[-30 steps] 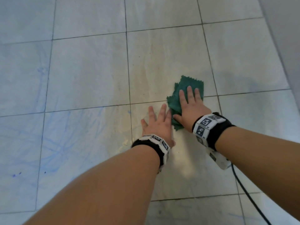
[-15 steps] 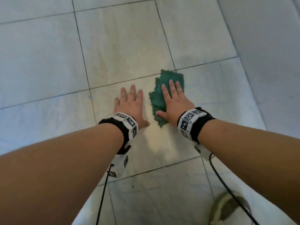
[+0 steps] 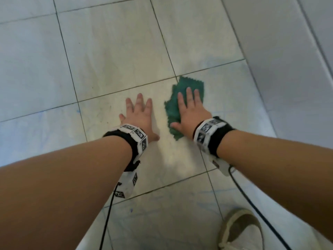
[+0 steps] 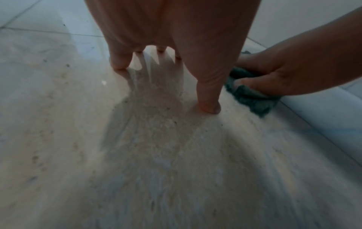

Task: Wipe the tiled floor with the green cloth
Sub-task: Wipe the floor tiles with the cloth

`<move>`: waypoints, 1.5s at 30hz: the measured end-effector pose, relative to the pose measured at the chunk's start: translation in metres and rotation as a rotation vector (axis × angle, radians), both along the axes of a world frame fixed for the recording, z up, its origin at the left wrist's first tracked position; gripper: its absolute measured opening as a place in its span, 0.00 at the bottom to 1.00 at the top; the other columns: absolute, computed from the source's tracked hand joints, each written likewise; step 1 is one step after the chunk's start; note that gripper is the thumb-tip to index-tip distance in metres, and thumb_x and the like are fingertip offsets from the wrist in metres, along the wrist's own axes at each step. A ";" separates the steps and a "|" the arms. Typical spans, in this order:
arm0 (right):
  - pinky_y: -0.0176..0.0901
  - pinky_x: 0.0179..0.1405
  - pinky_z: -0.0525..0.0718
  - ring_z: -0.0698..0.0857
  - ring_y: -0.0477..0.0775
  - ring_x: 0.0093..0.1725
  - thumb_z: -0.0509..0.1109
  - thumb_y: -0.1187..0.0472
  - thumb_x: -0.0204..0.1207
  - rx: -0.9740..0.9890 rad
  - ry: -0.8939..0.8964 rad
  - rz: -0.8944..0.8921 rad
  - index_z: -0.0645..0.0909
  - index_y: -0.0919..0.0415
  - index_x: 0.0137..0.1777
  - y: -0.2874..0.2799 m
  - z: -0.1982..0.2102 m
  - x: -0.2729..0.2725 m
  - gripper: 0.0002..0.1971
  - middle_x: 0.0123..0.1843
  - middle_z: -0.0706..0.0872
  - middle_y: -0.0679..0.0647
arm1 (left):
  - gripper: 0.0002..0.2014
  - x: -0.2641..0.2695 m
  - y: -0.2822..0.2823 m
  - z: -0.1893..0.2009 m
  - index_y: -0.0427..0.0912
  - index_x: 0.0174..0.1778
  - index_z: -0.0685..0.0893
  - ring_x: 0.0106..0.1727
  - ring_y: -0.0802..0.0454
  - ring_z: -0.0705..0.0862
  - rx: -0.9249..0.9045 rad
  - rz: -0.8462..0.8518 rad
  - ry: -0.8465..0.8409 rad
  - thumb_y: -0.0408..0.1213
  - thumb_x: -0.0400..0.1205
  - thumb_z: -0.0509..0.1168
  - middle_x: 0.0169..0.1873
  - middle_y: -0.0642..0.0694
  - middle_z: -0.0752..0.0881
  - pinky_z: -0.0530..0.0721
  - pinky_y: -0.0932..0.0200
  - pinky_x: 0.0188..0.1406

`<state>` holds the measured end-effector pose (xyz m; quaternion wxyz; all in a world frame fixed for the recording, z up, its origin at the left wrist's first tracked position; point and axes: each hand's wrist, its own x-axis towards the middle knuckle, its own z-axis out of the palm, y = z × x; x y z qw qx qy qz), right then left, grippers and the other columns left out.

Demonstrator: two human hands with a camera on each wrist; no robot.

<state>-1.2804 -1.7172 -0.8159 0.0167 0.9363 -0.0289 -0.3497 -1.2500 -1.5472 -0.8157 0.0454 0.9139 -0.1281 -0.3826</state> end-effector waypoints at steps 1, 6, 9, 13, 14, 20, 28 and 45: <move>0.61 0.85 0.44 0.34 0.72 0.85 0.58 0.30 0.80 0.008 -0.005 0.036 0.28 0.60 0.86 0.009 -0.003 -0.002 0.53 0.86 0.30 0.67 | 0.61 0.001 0.000 -0.001 0.51 0.87 0.35 0.85 0.35 0.32 0.004 -0.001 -0.007 0.55 0.73 0.77 0.84 0.47 0.29 0.50 0.28 0.82; 0.57 0.85 0.43 0.35 0.68 0.86 0.55 0.31 0.82 0.011 -0.067 0.088 0.31 0.59 0.87 -0.004 -0.008 0.041 0.50 0.87 0.31 0.65 | 0.62 0.001 -0.001 -0.002 0.52 0.86 0.35 0.85 0.35 0.31 0.012 -0.001 0.000 0.56 0.72 0.78 0.84 0.48 0.28 0.51 0.29 0.82; 0.59 0.85 0.40 0.36 0.70 0.86 0.53 0.31 0.82 -0.016 -0.114 0.006 0.32 0.61 0.87 -0.031 -0.006 0.078 0.49 0.87 0.33 0.67 | 0.61 0.001 0.001 -0.002 0.53 0.87 0.36 0.85 0.36 0.31 0.000 0.009 -0.006 0.55 0.72 0.78 0.84 0.49 0.28 0.51 0.29 0.82; 0.62 0.86 0.43 0.39 0.71 0.86 0.52 0.29 0.82 -0.145 -0.096 -0.227 0.33 0.63 0.87 -0.094 -0.005 0.082 0.50 0.87 0.36 0.69 | 0.61 0.000 0.002 -0.002 0.53 0.87 0.36 0.85 0.37 0.30 -0.012 0.011 0.005 0.54 0.72 0.78 0.84 0.50 0.28 0.50 0.29 0.82; 0.62 0.86 0.46 0.40 0.71 0.87 0.52 0.29 0.82 -0.162 -0.092 -0.277 0.33 0.63 0.87 -0.106 -0.005 0.075 0.50 0.88 0.36 0.69 | 0.61 0.000 0.002 -0.002 0.53 0.87 0.36 0.84 0.37 0.30 -0.015 0.011 0.004 0.54 0.72 0.78 0.84 0.50 0.28 0.50 0.29 0.82; 0.65 0.85 0.47 0.39 0.74 0.86 0.56 0.30 0.81 -0.115 -0.004 -0.197 0.31 0.65 0.86 -0.060 0.004 0.031 0.53 0.87 0.35 0.71 | 0.61 0.001 -0.001 -0.001 0.53 0.87 0.36 0.84 0.37 0.30 -0.004 0.011 0.016 0.54 0.72 0.78 0.84 0.50 0.28 0.50 0.29 0.82; 0.63 0.86 0.53 0.36 0.67 0.87 0.64 0.32 0.78 -0.001 -0.003 -0.114 0.29 0.57 0.87 -0.036 0.001 0.024 0.56 0.88 0.31 0.63 | 0.62 0.001 0.002 -0.001 0.53 0.86 0.36 0.84 0.36 0.30 0.003 -0.002 0.019 0.54 0.72 0.78 0.84 0.48 0.28 0.50 0.29 0.82; 0.62 0.85 0.57 0.38 0.67 0.87 0.73 0.40 0.77 0.088 0.025 0.041 0.38 0.52 0.89 -0.015 0.007 0.031 0.54 0.89 0.35 0.57 | 0.62 0.004 0.000 -0.005 0.54 0.86 0.36 0.84 0.35 0.29 -0.007 -0.023 -0.001 0.56 0.71 0.78 0.84 0.48 0.27 0.49 0.27 0.82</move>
